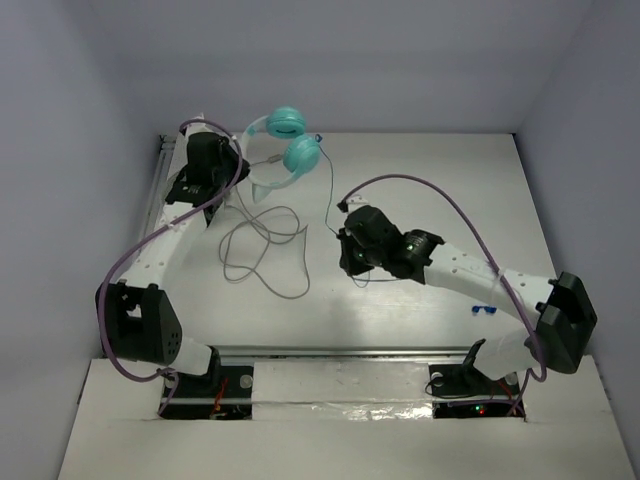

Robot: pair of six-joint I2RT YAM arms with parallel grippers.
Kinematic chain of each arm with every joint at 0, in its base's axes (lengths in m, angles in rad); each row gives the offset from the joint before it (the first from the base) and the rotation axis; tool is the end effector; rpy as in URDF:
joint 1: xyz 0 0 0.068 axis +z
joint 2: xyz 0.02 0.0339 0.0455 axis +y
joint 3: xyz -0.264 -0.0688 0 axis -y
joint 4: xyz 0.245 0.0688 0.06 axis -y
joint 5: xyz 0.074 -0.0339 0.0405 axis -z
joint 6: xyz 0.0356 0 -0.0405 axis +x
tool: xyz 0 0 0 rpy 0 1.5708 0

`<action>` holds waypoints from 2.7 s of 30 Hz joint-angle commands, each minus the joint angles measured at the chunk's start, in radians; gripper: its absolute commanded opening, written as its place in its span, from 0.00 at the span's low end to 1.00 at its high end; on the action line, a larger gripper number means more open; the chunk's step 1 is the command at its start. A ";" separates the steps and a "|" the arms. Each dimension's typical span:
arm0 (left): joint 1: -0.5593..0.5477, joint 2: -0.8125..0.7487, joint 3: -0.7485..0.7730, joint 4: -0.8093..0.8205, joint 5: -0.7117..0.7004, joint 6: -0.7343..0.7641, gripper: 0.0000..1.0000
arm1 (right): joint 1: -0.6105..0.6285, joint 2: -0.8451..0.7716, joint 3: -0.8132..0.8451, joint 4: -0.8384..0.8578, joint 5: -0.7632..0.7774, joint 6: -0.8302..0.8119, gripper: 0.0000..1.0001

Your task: Wrap the headphones

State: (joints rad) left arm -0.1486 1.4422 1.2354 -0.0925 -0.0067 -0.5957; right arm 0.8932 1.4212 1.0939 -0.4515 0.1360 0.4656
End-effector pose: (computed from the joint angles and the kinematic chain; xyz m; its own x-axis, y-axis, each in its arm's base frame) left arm 0.3392 -0.0505 0.3514 -0.3209 -0.5193 -0.7921 -0.0463 0.8439 -0.5345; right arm 0.1979 0.2383 0.2758 -0.7129 -0.1764 -0.6787 -0.4380 0.8679 0.2345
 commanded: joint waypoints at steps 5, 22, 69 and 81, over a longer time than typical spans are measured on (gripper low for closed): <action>-0.180 -0.034 -0.045 0.135 -0.110 0.049 0.00 | 0.131 0.038 0.360 -0.332 0.126 -0.197 0.00; -0.263 0.011 0.041 -0.110 0.246 0.402 0.00 | 0.131 0.054 0.613 -0.478 0.301 -0.327 0.00; -0.318 -0.077 0.022 -0.112 0.751 0.588 0.00 | -0.008 -0.027 0.388 -0.127 0.550 -0.403 0.00; -0.284 -0.108 0.018 -0.010 0.809 0.470 0.00 | -0.120 -0.191 0.236 0.039 0.499 -0.259 0.00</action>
State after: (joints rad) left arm -0.4503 1.3960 1.2198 -0.2085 0.7261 -0.0525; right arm 0.7967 1.2995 1.3426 -0.5289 0.6773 0.1547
